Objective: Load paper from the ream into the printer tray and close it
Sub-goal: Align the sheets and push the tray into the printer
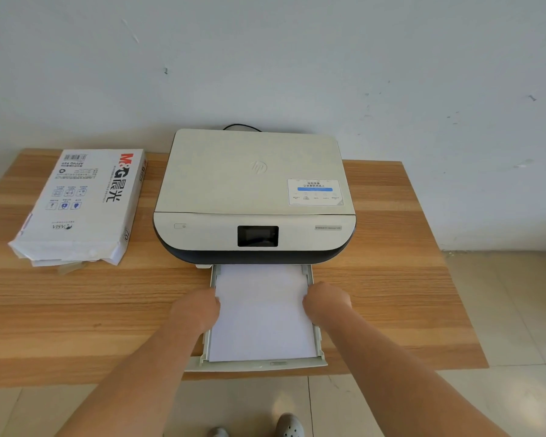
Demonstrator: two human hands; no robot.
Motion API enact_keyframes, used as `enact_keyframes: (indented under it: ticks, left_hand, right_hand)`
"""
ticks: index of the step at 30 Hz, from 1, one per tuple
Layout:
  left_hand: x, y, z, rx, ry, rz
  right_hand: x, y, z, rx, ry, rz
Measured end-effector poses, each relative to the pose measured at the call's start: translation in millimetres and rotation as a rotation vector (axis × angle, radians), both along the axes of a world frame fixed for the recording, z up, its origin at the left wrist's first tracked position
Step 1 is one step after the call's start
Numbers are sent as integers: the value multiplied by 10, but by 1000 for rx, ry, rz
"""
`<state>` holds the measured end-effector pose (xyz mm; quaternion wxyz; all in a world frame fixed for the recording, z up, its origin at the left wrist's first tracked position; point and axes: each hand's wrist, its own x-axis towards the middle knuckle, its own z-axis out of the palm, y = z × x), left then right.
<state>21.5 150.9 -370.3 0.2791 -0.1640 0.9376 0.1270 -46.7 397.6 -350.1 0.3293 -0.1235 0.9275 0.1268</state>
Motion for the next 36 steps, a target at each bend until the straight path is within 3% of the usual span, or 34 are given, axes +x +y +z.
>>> enact_keyframes:
  ticks: [5,9,22,36]
  left_hand:
    - [124,-3,175,2,179,-31]
    - [261,-11,282,-12,345,-162]
    - [1086,145,-75,-48,387,-424]
    - [1121,135,-153,-150,335,-408]
  right_hand:
    - [31,24,108,-157,105,-110]
    - [213,113,158,-310,208,-44]
    - [1073,423,-186,-438,233,152]
    - [1142,481,-297,-360,313,183]
